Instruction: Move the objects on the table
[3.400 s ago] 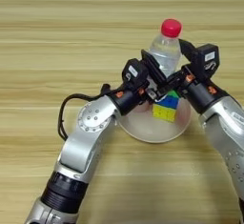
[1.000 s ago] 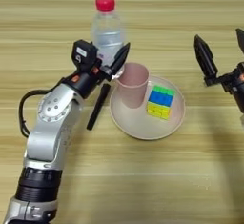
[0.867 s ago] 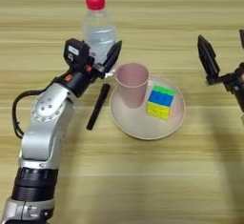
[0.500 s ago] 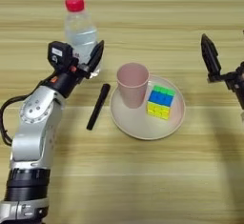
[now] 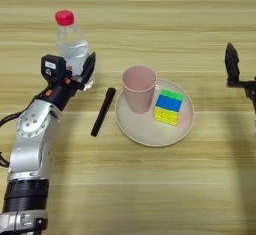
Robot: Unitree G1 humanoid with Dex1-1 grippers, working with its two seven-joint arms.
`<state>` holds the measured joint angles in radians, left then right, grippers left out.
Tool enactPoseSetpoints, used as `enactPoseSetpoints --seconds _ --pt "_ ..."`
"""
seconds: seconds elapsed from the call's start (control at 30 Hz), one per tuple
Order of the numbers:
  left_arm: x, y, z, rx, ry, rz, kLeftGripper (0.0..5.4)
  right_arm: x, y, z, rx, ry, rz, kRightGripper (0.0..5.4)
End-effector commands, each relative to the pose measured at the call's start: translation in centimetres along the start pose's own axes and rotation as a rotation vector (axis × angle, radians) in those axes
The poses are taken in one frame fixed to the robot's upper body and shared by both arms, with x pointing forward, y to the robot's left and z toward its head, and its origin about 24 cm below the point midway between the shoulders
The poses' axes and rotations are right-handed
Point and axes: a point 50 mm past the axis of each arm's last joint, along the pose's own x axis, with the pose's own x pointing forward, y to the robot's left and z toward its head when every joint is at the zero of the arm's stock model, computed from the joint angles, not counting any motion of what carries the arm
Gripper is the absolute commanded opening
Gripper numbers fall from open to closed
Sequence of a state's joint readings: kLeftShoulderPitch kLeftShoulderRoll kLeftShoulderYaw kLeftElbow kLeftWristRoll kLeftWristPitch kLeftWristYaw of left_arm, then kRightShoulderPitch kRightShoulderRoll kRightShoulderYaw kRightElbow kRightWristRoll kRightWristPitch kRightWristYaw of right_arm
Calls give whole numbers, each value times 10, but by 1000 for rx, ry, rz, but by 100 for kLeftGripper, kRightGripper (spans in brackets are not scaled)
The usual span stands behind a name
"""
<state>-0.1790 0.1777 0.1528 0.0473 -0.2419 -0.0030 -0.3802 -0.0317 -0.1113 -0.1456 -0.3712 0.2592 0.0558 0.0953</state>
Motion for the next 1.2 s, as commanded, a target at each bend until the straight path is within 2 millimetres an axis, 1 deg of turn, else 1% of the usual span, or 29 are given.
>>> enactPoseSetpoints --seconds 0.03,0.2,0.63,1.2 --pt "3 9 0 29 -23 29 313 4 2 3 1 -18 11 540" --pt "4 18 -9 54 -1 66 313 5 3 2 -2 -21 18 540" --pt "2 25 -33 66 29 109 313 6 3 3 -1 -29 24 540" --pt "0 25 -58 79 71 139 313 6 2 4 -3 -37 27 540"
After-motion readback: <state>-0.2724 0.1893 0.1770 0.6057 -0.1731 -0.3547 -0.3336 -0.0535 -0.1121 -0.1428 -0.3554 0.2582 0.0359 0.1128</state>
